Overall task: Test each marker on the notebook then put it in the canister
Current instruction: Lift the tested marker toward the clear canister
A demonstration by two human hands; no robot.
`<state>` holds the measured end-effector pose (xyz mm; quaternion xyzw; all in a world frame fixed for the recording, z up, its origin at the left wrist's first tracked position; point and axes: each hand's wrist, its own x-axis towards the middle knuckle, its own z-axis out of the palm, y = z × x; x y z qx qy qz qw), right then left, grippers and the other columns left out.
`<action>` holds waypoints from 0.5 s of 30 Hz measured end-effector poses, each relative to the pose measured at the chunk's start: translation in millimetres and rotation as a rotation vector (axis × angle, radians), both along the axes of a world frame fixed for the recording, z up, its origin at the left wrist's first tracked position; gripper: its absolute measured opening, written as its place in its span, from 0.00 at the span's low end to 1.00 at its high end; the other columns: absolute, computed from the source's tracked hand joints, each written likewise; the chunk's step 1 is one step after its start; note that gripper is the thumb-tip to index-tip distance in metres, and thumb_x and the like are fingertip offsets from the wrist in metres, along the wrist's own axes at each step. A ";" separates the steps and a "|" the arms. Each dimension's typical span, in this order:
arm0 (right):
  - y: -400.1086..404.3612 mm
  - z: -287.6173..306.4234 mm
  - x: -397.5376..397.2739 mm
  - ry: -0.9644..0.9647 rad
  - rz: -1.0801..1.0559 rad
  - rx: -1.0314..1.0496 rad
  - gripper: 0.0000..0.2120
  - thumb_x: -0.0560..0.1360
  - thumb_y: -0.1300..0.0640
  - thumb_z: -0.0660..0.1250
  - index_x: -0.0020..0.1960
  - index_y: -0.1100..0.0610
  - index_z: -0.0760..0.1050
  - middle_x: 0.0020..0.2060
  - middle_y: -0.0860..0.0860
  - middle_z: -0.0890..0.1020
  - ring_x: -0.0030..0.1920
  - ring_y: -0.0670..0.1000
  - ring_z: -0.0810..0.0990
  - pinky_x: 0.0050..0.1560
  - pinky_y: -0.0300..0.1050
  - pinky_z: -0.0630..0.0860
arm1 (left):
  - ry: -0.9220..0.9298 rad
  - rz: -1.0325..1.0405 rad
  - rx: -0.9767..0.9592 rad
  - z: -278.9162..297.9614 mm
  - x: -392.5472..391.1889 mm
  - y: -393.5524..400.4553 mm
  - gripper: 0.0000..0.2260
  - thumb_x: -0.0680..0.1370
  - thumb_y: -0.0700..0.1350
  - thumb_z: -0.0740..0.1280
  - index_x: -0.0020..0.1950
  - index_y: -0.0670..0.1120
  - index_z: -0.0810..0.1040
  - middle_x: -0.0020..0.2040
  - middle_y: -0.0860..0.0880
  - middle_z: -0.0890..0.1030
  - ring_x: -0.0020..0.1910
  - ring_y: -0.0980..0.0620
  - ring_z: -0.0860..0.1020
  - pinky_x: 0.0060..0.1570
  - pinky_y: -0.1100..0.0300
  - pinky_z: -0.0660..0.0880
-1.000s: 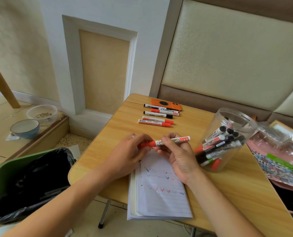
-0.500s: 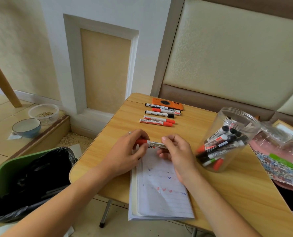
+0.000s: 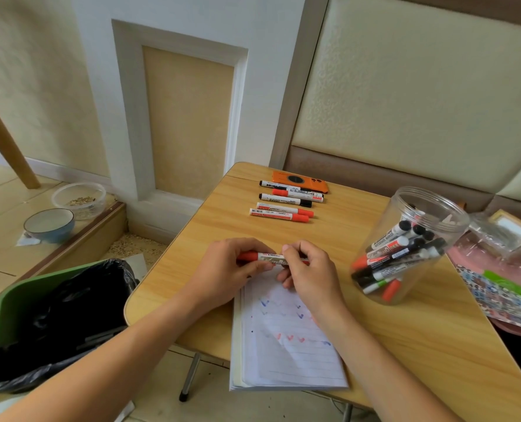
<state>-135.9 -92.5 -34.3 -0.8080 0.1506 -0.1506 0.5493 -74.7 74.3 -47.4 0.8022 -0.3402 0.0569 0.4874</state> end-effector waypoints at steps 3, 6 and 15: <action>1.3 1.8 -0.3 0.013 -0.003 -0.009 0.13 0.83 0.54 0.65 0.44 0.62 0.76 0.31 0.58 0.83 0.27 0.47 0.79 0.30 0.40 0.75 | -0.008 0.010 -0.011 0.9 -1.2 -0.1 0.07 0.75 0.48 0.75 0.53 0.53 0.85 0.43 0.58 0.85 0.44 0.57 0.81 0.41 0.64 0.76; 2.5 4.2 -0.6 0.025 -0.009 -0.011 0.13 0.83 0.54 0.65 0.45 0.63 0.77 0.32 0.58 0.82 0.25 0.45 0.78 0.26 0.39 0.72 | -0.038 0.016 -0.012 -0.4 -1.0 -0.2 0.05 0.76 0.48 0.74 0.52 0.53 0.85 0.43 0.58 0.84 0.43 0.57 0.81 0.42 0.59 0.77; 0.8 8.4 0.4 -0.022 -0.030 0.052 0.07 0.82 0.57 0.66 0.48 0.59 0.77 0.37 0.55 0.81 0.29 0.44 0.79 0.30 0.40 0.74 | -0.023 0.029 0.046 0.1 0.7 -3.9 0.07 0.77 0.52 0.73 0.54 0.56 0.82 0.44 0.58 0.83 0.44 0.58 0.79 0.42 0.62 0.75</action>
